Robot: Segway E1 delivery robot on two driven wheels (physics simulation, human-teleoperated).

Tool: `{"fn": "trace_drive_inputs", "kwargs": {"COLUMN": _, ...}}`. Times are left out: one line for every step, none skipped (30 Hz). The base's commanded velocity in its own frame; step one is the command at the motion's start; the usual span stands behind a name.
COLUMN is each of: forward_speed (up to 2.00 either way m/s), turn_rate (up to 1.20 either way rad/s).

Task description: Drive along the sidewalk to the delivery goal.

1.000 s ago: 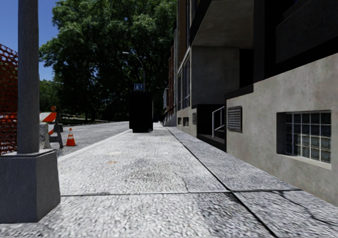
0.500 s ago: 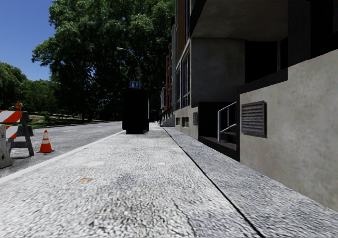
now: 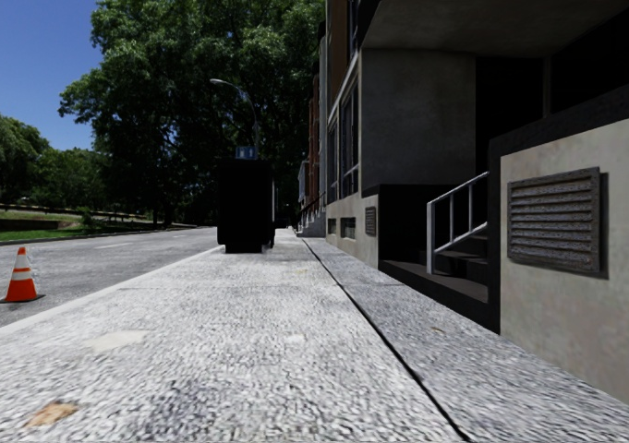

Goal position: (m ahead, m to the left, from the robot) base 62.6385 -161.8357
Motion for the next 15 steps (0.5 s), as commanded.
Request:
{"fn": "trace_drive_inputs", "kwargs": {"forward_speed": 2.00, "turn_rate": 0.00}}
{"fn": "trace_drive_inputs", "kwargs": {"forward_speed": 2.00, "turn_rate": 0.00}}
{"fn": "trace_drive_inputs", "kwargs": {"forward_speed": 2.00, "turn_rate": 0.00}}
{"fn": "trace_drive_inputs", "kwargs": {"forward_speed": 2.00, "turn_rate": 0.00}}
{"fn": "trace_drive_inputs", "kwargs": {"forward_speed": 2.00, "turn_rate": 0.00}}
{"fn": "trace_drive_inputs", "kwargs": {"forward_speed": 2.00, "turn_rate": 0.00}}
{"fn": "trace_drive_inputs", "kwargs": {"forward_speed": 2.00, "turn_rate": 0.00}}
{"fn": "trace_drive_inputs", "kwargs": {"forward_speed": 2.00, "turn_rate": 0.00}}
{"fn": "trace_drive_inputs", "kwargs": {"forward_speed": 2.00, "turn_rate": 0.00}}
{"fn": "trace_drive_inputs", "kwargs": {"forward_speed": 2.00, "turn_rate": 0.00}}
{"fn": "trace_drive_inputs", "kwargs": {"forward_speed": 2.00, "turn_rate": 0.00}}
{"fn": "trace_drive_inputs", "kwargs": {"forward_speed": 2.00, "turn_rate": 0.00}}
{"fn": "trace_drive_inputs", "kwargs": {"forward_speed": 2.00, "turn_rate": 0.00}}
{"fn": "trace_drive_inputs", "kwargs": {"forward_speed": 2.00, "turn_rate": 0.00}}
{"fn": "trace_drive_inputs", "kwargs": {"forward_speed": 2.00, "turn_rate": 0.00}}
